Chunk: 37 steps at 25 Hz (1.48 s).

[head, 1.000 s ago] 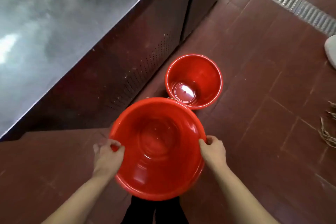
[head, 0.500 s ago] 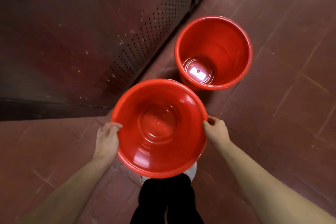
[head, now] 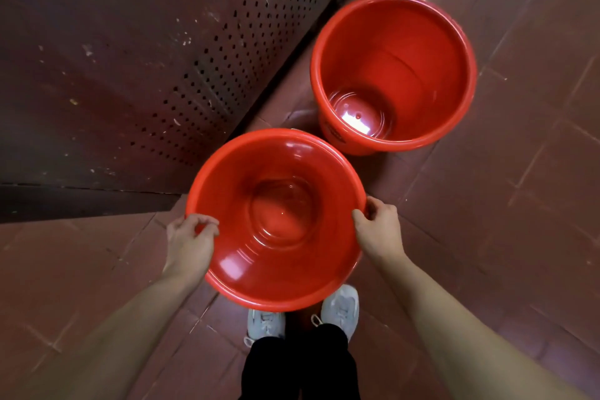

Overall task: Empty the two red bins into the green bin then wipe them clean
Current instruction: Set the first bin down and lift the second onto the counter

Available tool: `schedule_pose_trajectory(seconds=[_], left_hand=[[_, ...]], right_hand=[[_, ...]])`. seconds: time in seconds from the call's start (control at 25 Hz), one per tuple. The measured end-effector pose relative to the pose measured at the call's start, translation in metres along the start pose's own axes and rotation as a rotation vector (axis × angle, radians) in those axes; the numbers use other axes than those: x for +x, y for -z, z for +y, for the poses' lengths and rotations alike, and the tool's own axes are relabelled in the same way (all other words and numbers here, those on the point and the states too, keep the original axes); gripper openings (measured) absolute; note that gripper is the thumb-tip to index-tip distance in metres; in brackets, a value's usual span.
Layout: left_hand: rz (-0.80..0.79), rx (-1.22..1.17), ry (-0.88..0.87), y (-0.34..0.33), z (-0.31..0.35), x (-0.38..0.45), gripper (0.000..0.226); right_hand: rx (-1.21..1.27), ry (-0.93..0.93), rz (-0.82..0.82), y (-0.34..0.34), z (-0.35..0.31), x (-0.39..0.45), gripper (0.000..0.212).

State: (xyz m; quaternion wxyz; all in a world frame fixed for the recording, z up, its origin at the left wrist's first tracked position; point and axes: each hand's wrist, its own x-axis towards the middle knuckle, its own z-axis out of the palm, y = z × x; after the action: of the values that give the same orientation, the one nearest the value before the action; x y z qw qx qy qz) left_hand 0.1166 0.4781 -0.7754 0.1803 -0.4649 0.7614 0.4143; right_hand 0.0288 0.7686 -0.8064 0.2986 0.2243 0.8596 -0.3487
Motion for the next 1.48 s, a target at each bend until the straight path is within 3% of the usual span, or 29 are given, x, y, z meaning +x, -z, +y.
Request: schedule_pose_trajectory(seconds=[0.08, 0.28, 0.52, 0.72, 1.0, 1.24, 1.48], left_hand=[[-0.023, 0.034, 0.01, -0.004, -0.002, -0.002, 0.018], [-0.065, 0.124, 0.009, -0.007, 0.001, -0.005, 0.012], [0.037, 0.227, -0.138, 0.006, 0.033, -0.016, 0.013], [0.002, 0.227, -0.401, 0.022, 0.092, -0.048, 0.026], [-0.049, 0.194, -0.646, 0.032, 0.176, -0.095, 0.026], [-0.141, 0.212, -0.71, 0.031, 0.239, -0.128, 0.024], [-0.146, 0.241, -0.725, 0.002, 0.299, -0.119, 0.023]], right_hand=[[0.017, -0.014, 0.018, 0.004, -0.01, -0.006, 0.06], [-0.033, -0.047, -0.003, 0.02, -0.03, -0.022, 0.047], [-0.023, 0.061, 0.046, 0.03, -0.042, -0.032, 0.062], [0.023, 0.249, 0.146, 0.049, -0.069, -0.054, 0.059], [0.113, 0.286, 0.252, 0.096, -0.103, -0.088, 0.057], [0.207, 0.259, 0.358, 0.153, -0.113, -0.104, 0.054], [0.237, 0.215, 0.377, 0.197, -0.114, -0.063, 0.052]])
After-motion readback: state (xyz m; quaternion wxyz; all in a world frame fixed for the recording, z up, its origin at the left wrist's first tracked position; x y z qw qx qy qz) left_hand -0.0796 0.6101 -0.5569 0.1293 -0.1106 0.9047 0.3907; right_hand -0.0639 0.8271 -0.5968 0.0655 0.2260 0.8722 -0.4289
